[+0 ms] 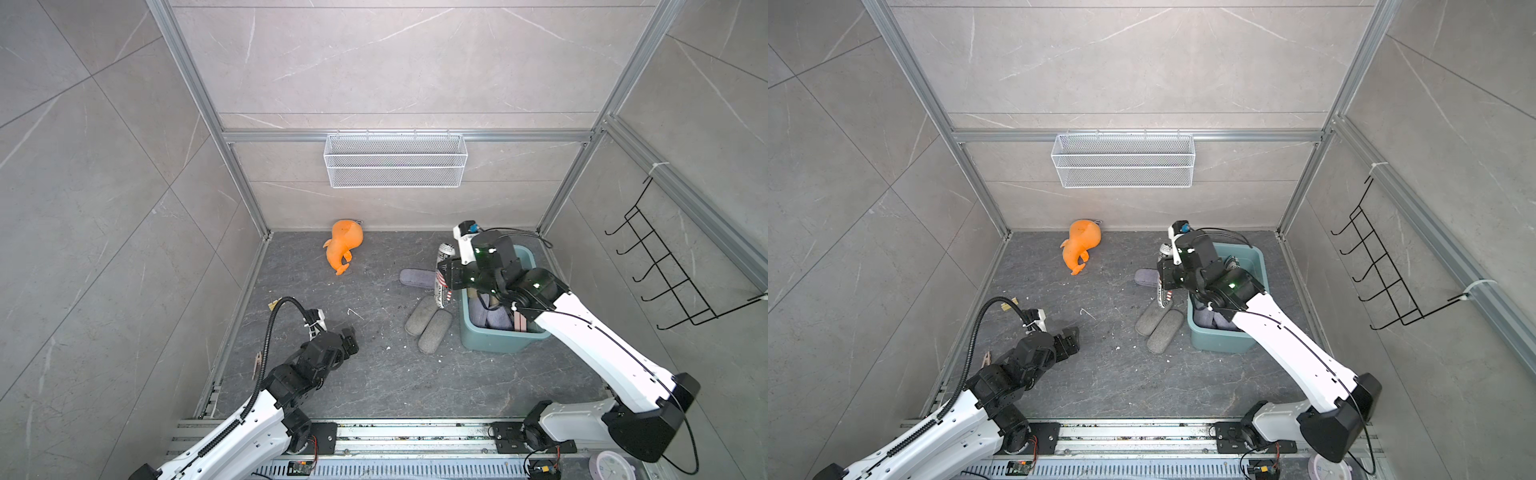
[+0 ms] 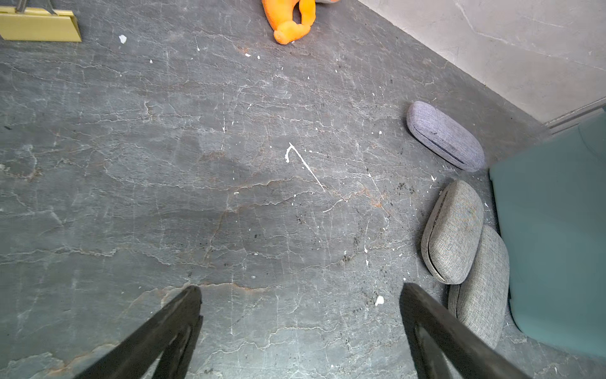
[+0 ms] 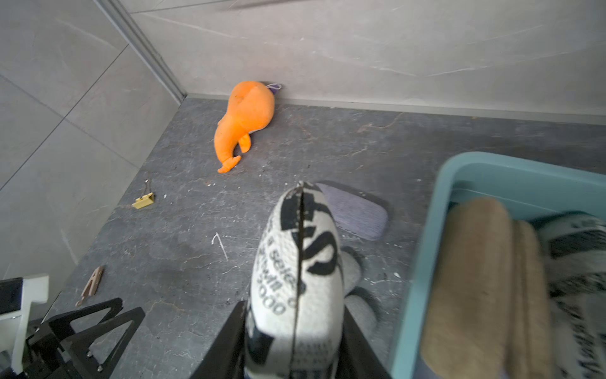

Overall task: Put the glasses cases into the storage boxes
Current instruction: Place the glasses case in the storage box.

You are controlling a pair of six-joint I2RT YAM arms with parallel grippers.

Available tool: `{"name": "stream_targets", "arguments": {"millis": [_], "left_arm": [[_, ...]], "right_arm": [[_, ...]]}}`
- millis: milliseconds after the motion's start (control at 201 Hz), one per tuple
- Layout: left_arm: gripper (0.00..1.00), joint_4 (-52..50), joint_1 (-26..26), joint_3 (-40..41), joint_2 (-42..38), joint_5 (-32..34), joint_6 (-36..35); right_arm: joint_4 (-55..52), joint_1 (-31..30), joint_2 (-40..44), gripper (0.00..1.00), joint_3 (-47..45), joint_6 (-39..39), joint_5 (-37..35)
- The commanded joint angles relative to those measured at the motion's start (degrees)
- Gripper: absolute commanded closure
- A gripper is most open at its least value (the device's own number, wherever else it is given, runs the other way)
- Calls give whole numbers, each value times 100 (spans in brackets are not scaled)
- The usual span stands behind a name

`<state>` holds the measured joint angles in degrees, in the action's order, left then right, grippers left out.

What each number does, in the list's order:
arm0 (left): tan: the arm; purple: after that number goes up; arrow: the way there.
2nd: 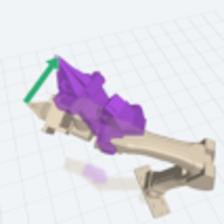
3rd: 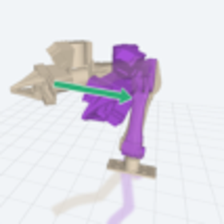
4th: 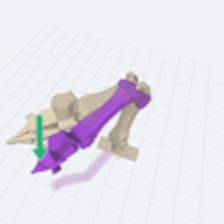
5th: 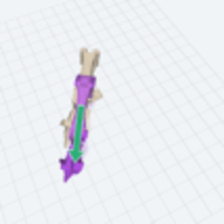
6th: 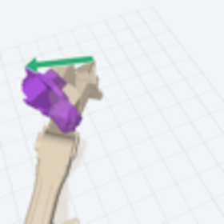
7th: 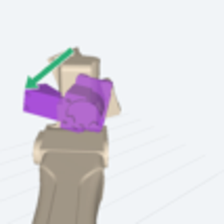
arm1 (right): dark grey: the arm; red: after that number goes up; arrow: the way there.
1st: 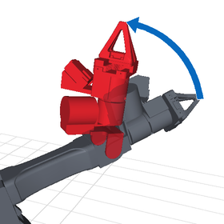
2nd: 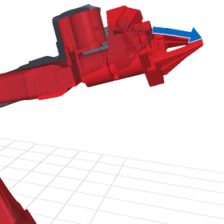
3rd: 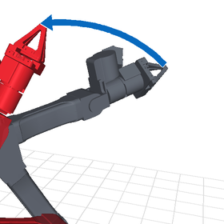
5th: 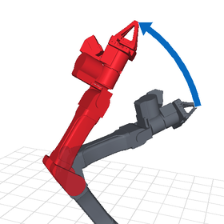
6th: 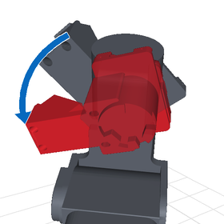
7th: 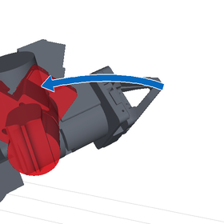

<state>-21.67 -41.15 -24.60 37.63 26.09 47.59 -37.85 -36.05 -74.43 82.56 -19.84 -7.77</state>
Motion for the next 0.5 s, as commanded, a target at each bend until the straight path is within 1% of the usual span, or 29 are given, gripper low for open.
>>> {"name": "stream_targets", "arguments": {"millis": [0,135,284,304,494], "left_arm": [[4,23,17,-300,64,203,32],[4,152,15,-267,228,127,55],[3,187,16,-411,423,125,-29],[3,198,18,-429,449,-15,-51],[3,412,11,-450,746,-136,-48]], "right_arm": [[-751,361,317,72,-162,159,-435],[-1003,738,628,72,-302,210,-645],[-1306,968,727,72,-164,322,-853],[-1325,992,749,72,-153,344,-884],[-1555,1261,845,73,-220,428,-1312]]}}
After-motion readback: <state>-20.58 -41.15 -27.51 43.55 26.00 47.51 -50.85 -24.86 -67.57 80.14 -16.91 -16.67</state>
